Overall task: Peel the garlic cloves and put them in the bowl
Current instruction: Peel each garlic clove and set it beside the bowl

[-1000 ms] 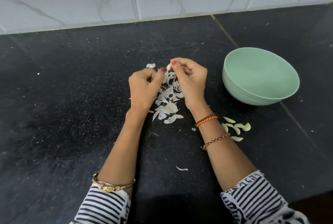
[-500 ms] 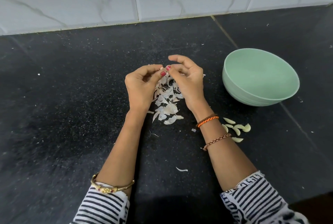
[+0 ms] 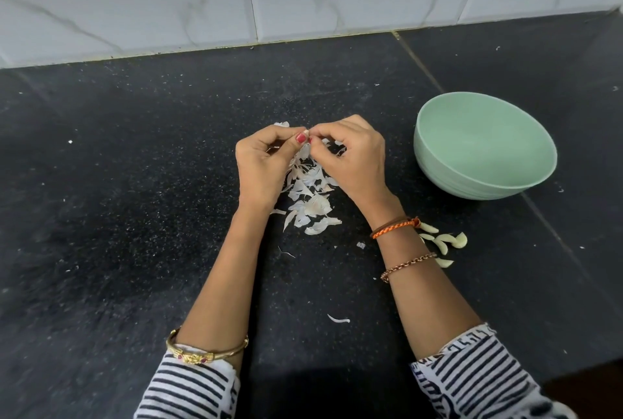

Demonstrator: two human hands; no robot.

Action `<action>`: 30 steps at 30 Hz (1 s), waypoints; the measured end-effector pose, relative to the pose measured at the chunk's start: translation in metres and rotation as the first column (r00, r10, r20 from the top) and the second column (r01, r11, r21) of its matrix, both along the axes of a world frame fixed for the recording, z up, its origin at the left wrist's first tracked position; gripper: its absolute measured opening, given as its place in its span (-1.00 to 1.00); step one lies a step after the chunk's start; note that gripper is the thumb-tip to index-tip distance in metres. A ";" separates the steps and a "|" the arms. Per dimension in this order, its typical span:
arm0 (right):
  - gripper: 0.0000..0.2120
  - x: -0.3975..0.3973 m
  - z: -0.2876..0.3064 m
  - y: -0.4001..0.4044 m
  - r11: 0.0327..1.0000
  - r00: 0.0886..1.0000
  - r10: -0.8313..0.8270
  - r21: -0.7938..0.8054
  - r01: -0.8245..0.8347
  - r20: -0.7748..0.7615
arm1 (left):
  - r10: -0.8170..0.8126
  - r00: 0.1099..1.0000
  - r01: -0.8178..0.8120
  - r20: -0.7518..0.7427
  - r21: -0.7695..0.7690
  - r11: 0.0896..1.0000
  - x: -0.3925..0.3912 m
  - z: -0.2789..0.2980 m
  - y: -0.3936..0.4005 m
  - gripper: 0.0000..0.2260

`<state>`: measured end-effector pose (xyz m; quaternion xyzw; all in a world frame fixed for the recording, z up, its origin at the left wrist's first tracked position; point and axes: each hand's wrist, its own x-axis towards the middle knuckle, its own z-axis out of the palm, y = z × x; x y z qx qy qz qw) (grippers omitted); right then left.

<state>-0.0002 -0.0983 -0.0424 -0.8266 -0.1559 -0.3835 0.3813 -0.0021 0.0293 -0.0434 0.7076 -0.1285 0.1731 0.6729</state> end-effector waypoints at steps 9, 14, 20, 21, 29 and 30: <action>-0.78 0.000 0.000 0.007 0.999 0.999 -0.036 0.026 0.035 0.029 | -0.004 1.000 0.004 -0.001 -0.003 1.000 0.000 -0.002 0.001 -0.83; -0.79 -0.002 0.001 0.007 0.981 0.981 0.068 0.190 -0.033 -0.180 | -0.004 1.000 0.003 -0.026 -0.053 0.999 -0.001 0.000 0.001 -0.83; -0.91 -0.006 0.008 0.004 0.845 0.895 0.355 0.502 -0.183 -0.271 | -0.003 0.993 -0.018 -0.118 -0.173 0.985 -0.002 0.006 -0.002 -0.83; -0.89 -0.006 0.009 0.004 0.843 0.889 0.372 0.497 -0.205 -0.266 | -0.005 0.991 -0.020 -0.134 -0.184 0.983 -0.002 0.006 -0.001 -0.85; -0.89 -0.004 0.006 0.002 0.902 0.903 0.358 0.339 -0.268 -0.239 | -0.070 0.971 0.015 -0.227 -0.234 0.972 -0.004 0.012 0.001 -0.89; -0.89 -0.004 0.006 0.002 0.904 0.905 0.351 0.340 -0.260 -0.239 | -0.071 0.971 0.016 -0.228 -0.237 0.971 -0.005 0.012 0.001 -0.89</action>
